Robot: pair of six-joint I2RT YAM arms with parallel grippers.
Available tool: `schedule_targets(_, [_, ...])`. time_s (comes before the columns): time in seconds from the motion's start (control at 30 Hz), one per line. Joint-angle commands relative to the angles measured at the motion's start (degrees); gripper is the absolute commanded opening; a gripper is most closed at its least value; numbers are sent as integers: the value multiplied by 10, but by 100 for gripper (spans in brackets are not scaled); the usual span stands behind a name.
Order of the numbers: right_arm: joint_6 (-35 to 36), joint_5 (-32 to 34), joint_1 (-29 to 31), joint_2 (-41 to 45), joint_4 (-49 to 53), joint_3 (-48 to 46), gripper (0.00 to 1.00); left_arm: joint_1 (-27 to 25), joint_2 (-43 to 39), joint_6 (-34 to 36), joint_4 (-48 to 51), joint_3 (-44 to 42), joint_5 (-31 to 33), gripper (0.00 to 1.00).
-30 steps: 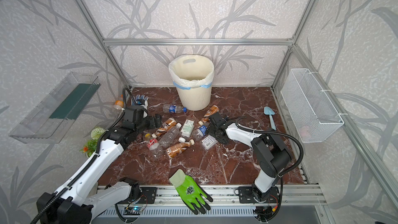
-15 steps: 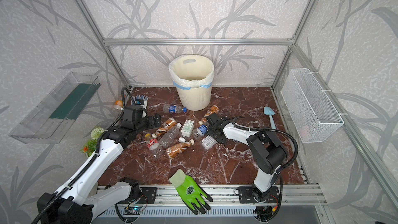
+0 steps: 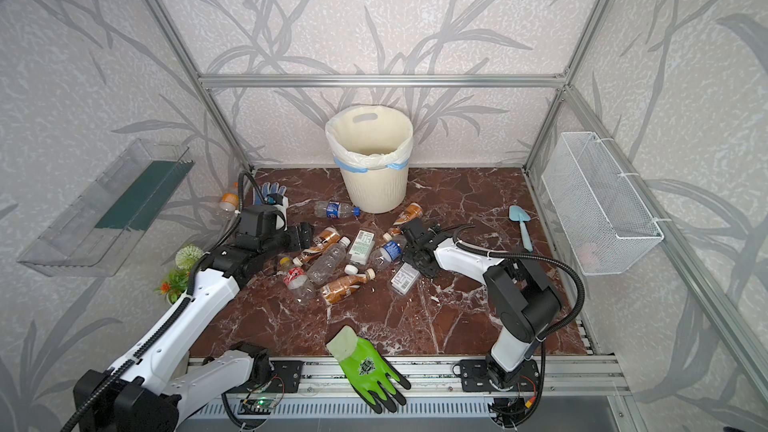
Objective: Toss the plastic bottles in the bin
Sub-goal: 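Close the right gripper on the white-capped bottle and lift it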
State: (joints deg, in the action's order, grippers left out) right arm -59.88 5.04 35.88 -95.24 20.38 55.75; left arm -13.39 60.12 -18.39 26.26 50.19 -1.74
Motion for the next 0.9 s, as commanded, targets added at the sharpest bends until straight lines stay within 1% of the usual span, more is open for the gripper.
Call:
schedule_targets(0.0, [39, 14, -5, 49, 11, -4, 62, 1, -16, 13, -6, -14, -29, 89])
schedule_targets(0.13, [69, 24, -13, 93, 3, -14, 58, -3, -28, 26, 0, -17, -43, 89])
schedule_targets(0.27, [106, 42, -16, 149, -33, -42, 55, -11, -35, 37, 12, -16, -48, 88])
schedule_targets(0.37, [142, 59, -17, 193, -56, -60, 52, -23, -35, 43, 14, -17, -52, 88])
schedule_targets(0.47, [172, 69, -23, 222, -57, -65, 51, -38, -32, 47, 13, -16, -49, 88])
schedule_targets(0.73, [193, 48, -42, 262, -68, -95, 49, -63, -22, 56, 3, -5, -43, 87])
schedule_targets(0.87, [220, 23, -45, 227, -49, -83, 49, -70, -16, 59, 2, -2, -42, 87])
